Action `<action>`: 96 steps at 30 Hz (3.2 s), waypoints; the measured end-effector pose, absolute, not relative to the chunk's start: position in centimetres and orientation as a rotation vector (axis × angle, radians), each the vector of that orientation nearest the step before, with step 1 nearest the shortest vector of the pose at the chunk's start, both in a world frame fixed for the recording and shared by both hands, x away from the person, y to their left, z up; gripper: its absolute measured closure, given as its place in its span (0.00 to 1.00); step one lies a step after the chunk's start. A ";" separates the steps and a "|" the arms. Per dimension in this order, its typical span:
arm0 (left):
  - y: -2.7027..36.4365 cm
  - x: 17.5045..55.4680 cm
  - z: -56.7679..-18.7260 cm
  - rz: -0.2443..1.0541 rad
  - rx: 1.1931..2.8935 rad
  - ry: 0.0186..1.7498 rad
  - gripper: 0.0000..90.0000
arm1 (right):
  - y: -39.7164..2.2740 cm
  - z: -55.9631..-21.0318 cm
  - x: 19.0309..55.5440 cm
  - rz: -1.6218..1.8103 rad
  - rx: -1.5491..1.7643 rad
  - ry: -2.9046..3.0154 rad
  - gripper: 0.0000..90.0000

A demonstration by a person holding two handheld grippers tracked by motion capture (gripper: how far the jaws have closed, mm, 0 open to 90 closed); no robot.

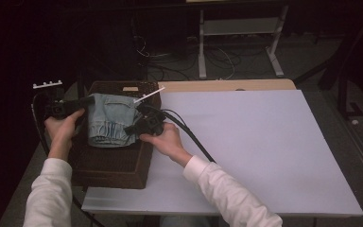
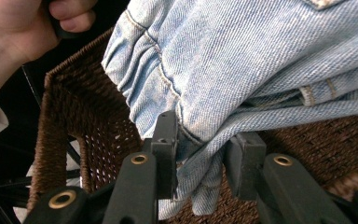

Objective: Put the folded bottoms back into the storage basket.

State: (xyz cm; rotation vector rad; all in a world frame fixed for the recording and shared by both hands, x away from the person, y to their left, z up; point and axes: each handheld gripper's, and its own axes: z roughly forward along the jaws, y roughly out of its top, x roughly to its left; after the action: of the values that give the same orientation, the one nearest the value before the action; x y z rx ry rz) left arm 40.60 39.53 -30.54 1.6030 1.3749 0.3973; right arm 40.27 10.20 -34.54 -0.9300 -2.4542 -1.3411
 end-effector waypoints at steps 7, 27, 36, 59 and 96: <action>39.6 40.8 -31.1 0.414 1.622 1.408 0.90 | 10.6 -34.9 40.5 -1.313 -0.928 -2.469 0.72; 37.1 41.4 -31.4 0.432 1.723 1.405 0.38 | 8.7 -33.6 41.7 -1.324 -0.898 -2.507 0.40; 36.5 40.7 -30.5 0.429 1.702 1.388 0.27 | 6.7 -31.9 41.5 -1.426 -0.885 -2.625 0.14; 32.2 38.0 -28.4 0.372 1.699 1.215 0.00 | 0.0 -29.7 40.9 -1.498 -0.888 -2.648 0.00; 25.6 32.7 -29.3 0.316 1.753 0.976 0.00 | -12.7 -31.2 37.5 -1.609 -1.045 -2.594 0.00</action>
State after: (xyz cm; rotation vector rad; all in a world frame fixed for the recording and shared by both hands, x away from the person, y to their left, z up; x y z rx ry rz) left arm 32.69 25.56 -29.29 1.7533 0.9759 0.3160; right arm 37.46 -12.65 -31.18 -1.0453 -2.5938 -1.6095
